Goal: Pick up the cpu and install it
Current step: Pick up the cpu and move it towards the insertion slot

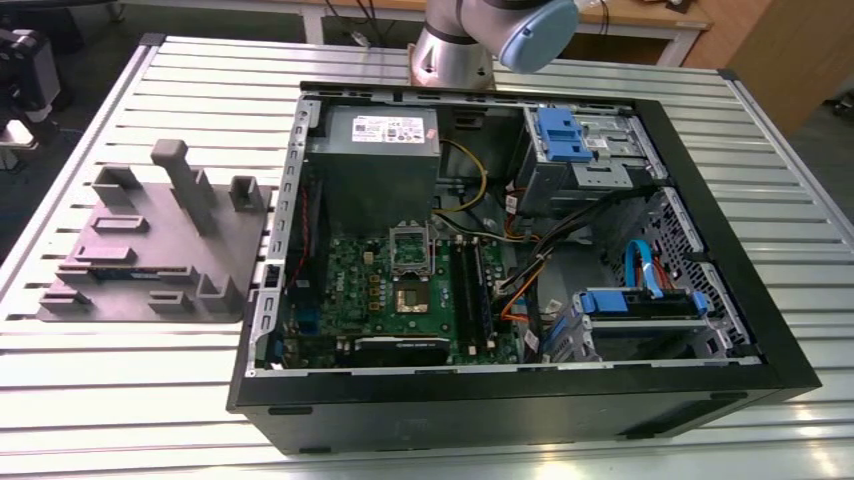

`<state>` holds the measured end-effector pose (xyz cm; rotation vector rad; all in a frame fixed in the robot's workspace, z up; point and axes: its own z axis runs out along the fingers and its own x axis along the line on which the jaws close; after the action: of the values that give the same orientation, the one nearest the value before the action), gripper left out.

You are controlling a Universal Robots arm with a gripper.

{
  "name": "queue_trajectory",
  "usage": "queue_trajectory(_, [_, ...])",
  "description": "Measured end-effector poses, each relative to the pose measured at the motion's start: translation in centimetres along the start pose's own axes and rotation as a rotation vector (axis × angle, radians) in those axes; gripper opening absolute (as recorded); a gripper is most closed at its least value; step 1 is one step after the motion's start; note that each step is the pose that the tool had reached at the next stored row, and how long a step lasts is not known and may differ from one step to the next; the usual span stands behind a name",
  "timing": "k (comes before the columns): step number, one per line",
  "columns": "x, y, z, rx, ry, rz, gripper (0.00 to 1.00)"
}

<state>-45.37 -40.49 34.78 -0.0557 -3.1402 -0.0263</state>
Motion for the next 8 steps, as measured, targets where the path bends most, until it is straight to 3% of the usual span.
queue_trajectory(8, [0.0,0.02,-1.19,-0.0001,-0.0001,0.0,0.47])
